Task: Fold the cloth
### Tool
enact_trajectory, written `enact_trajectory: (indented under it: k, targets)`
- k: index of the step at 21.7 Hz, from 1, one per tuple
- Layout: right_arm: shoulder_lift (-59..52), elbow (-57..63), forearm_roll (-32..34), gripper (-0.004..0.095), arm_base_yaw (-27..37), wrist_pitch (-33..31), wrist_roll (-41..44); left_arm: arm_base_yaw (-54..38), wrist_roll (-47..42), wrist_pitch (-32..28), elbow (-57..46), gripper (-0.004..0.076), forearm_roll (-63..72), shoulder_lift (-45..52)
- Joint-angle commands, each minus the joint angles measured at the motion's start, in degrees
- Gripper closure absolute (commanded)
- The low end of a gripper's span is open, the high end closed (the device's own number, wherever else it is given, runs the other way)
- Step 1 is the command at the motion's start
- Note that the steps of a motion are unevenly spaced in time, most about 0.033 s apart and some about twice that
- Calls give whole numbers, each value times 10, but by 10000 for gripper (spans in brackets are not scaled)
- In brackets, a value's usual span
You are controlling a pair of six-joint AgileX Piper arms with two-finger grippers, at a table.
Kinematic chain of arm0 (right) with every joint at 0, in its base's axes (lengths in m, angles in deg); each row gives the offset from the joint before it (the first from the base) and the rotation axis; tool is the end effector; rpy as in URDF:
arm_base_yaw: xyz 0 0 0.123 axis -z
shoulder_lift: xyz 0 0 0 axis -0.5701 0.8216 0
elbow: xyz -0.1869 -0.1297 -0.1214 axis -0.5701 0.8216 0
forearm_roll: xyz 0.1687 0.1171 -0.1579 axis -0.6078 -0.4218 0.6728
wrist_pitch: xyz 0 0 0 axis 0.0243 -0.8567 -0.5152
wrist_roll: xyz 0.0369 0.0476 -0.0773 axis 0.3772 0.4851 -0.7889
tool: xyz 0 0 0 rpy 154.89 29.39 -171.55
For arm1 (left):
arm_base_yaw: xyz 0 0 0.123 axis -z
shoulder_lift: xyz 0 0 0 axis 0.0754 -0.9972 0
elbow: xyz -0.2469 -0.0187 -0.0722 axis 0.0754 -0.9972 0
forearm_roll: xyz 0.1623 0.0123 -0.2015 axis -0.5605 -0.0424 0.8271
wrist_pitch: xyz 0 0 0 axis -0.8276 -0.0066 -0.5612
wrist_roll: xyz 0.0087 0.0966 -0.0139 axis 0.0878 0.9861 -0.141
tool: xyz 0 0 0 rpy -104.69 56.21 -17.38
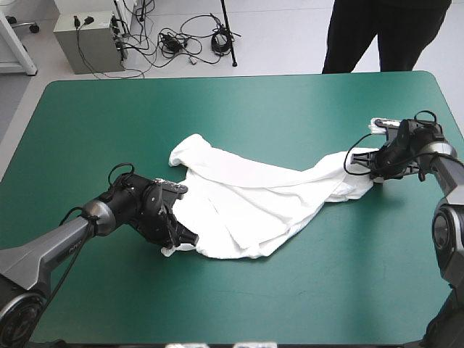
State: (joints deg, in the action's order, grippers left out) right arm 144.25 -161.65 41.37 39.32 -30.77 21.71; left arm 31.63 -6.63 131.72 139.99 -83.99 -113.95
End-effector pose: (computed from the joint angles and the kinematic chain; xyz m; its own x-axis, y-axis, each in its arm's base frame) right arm 0.3879 -0.0275 0.1726 -0.9357 0.1385 -0.3245 0.1281 0.9903 0.0536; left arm 0.2473 -0.1321 0.1717 -0.9305 0.3497 -0.1090 0.3566 0.9328 -0.0523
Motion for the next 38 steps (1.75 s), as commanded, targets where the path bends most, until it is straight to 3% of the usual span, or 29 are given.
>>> enact_trajectory:
  k: [1,5,14,19,22,27,31,35,38]
  targets:
    - [-13,-9,9,924,5,-2,-11,0,-2,-8,10,733,-6,15]
    - [-54,-12,-10,925,5,-20,-23,0,-10,26,53,733,-51,60]
    - [-285,-146,-28,925,5,-93,-35,0,-7,131,275,733,-49,177]
    - [-345,-229,-28,925,5,-93,-34,0,2,160,399,733,-50,217]
    - [-379,-285,-16,925,5,-82,-26,0,7,162,559,733,-52,235]
    - [-412,-322,7,925,5,-61,-4,0,21,176,735,733,-58,235]
    - [-453,-352,1,925,3,-53,-3,0,46,180,826,733,-47,238]
    - [-502,-359,40,925,-65,-68,-3,0,50,165,836,733,-48,255]
    - [-536,-356,76,925,-125,-103,3,0,50,186,836,733,-35,267]
